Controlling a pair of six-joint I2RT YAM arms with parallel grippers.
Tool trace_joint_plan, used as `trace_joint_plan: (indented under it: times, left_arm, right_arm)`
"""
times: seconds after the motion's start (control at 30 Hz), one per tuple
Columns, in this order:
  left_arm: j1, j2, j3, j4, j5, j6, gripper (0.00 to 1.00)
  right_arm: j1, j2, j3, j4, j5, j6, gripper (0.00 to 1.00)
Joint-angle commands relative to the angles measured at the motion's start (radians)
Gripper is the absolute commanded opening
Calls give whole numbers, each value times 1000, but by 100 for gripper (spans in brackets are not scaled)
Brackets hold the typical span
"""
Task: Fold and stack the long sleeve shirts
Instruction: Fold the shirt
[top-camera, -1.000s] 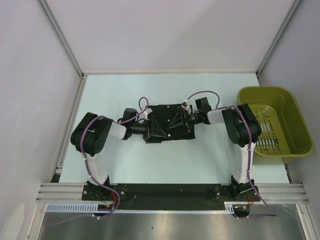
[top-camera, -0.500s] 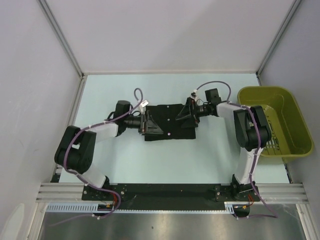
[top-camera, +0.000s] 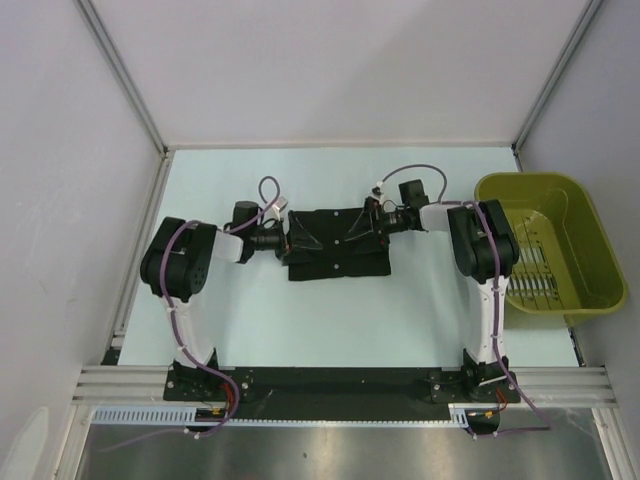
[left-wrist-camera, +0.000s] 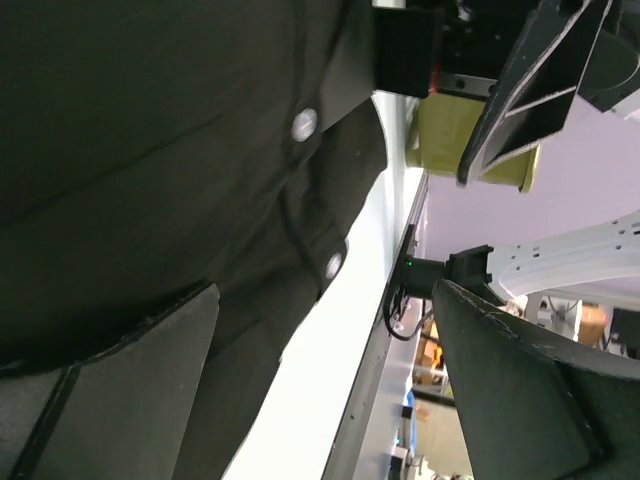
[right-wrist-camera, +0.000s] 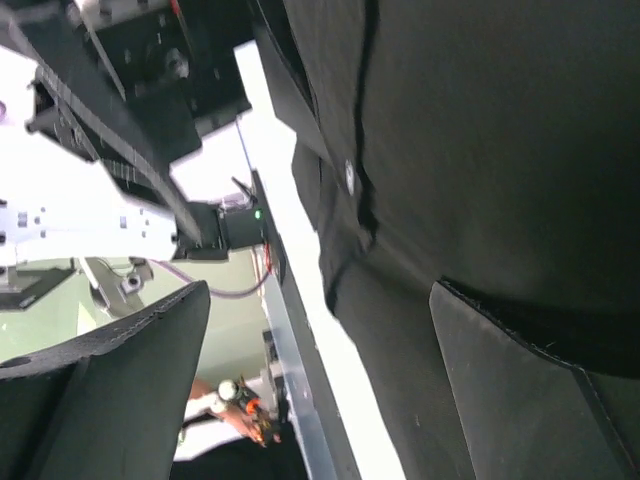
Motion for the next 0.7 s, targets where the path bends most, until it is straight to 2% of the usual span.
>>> trace_joint_plan:
  times: [0.0,0.03,0.13,0.2,0.27,0.33,0.43,0.53,0.67]
  left_arm:
    - [81,-71,-71,-224,-134,177,99]
    - [91,-91,-68,-289,-123,202,99]
    - [64,-200,-26,-314,-48,221,99]
    - [7,-238,50,-311,-32,215,99]
    - [-24,-225,119,-248,-35,146,99]
    - [-54,-158,159,-176,-66,109,99]
    - [-56,-26,221,-70,-113,8,98]
    - [-38,88,285,-90,-173,-25,95]
    - [16,143,281,-168,-294,-29,94]
  right_arm:
    - [-81,-11,16,-330,122,-266,100]
    - [-89,-23,36,-386,101,-259,100]
    - [-86,-90,117,-411,60,-227,100]
    - [-63,-110,154,-367,43,-147,100]
    - [-52,-97,188,-235,37,-28,100]
    - [-38,-36,208,-94,34,41,100]
    - [-31,65,257,-63,34,63,100]
    - [-44,142,314,-64,61,56,100]
    - [-90,236,387,-205,155,-84,98]
